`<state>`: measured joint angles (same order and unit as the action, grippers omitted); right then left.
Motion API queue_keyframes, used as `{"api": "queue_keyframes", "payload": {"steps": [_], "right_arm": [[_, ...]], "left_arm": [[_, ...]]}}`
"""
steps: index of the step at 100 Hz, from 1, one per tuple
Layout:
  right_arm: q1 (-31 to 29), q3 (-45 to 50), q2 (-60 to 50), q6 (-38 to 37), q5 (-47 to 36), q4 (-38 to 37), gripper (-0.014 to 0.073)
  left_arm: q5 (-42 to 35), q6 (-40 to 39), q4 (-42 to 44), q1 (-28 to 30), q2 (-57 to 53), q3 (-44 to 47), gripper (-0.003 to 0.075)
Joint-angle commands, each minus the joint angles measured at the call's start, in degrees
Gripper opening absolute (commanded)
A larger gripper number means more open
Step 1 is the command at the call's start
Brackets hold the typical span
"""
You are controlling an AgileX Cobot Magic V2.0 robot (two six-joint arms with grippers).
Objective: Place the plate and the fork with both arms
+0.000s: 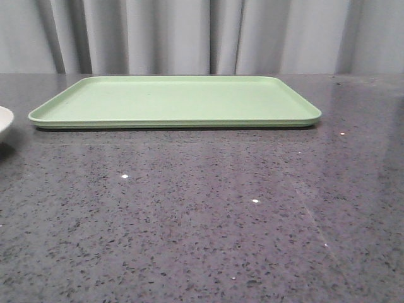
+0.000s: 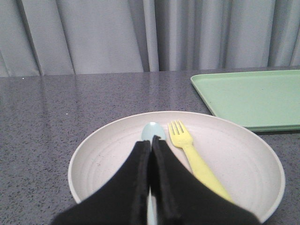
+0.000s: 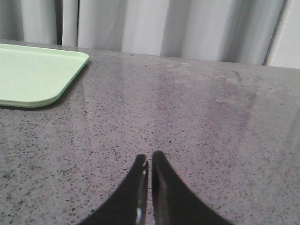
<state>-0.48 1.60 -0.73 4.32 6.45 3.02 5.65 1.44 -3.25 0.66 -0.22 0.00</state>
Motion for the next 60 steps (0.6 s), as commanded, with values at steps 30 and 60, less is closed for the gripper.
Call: {"api": "queue_keyframes", "payload": {"steps": [30,60], "right_arm": [[-0.2,-0.4,-1.2,0.6,-4.8,-0.6,0.0036],[-0.2,-0.4,-1.2,0.6,-5.5,-0.6,0.0036]], "left_arm": [[-4.1,0.1,-0.1,0.2,-1.9,0.7,-0.002],[-4.8,0.1,-0.1,0.2,-1.9,0.7,-0.002]]}}
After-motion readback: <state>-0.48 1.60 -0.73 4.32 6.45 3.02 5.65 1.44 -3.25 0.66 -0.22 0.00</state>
